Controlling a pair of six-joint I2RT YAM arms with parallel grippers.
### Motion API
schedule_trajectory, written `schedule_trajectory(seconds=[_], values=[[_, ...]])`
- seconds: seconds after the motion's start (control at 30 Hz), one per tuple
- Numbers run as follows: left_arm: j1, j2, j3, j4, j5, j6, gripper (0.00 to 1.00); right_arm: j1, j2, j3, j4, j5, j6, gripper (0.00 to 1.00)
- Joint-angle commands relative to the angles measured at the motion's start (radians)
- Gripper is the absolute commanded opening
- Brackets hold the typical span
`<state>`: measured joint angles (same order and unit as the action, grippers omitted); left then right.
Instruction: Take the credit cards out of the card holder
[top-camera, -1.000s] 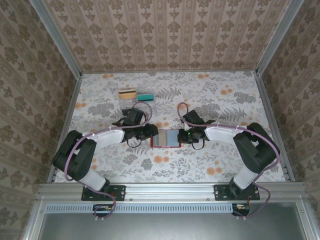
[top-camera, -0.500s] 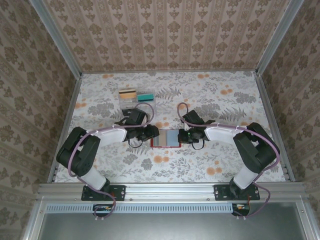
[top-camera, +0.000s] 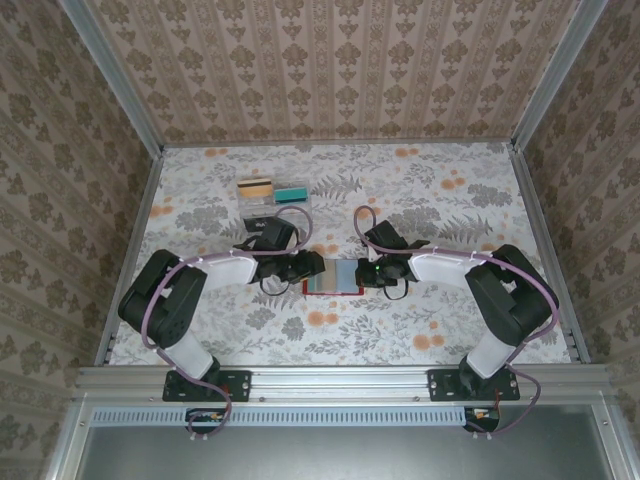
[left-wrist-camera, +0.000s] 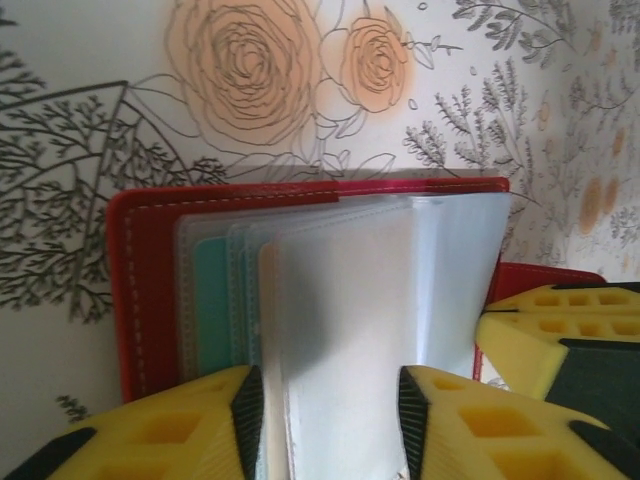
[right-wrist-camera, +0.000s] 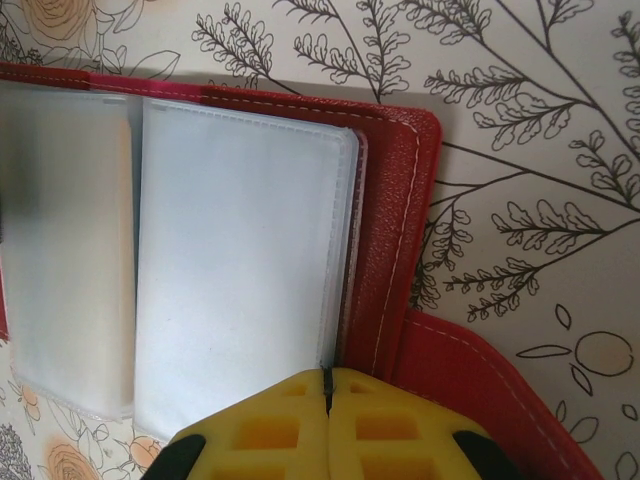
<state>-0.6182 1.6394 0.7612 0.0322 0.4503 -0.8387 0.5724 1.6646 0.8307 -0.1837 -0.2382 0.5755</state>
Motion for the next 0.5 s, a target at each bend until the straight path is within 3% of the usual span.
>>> schedule_trajectory(seconds=[0.0,0.17,0.37,0.47], values=[[-0.014,0.017,0.028,0.034,0.048,-0.006,0.47,0.006,0.017,0.000,-0.010,0.013,0.002,0.07],[-0.026,0.009,0.048,0.037,0.063,0.000,0.52,0.005,0.017,-0.005,-0.005,0.014,0.006,0.07],[-0.041,0.009,0.073,0.028,0.075,0.020,0.67,0.005,0.015,-0.002,-0.006,0.018,0.007,0.09],[-0.047,0.015,0.078,0.058,0.097,0.011,0.67,0.006,0.012,0.000,-0.008,0.020,0.008,0.11]])
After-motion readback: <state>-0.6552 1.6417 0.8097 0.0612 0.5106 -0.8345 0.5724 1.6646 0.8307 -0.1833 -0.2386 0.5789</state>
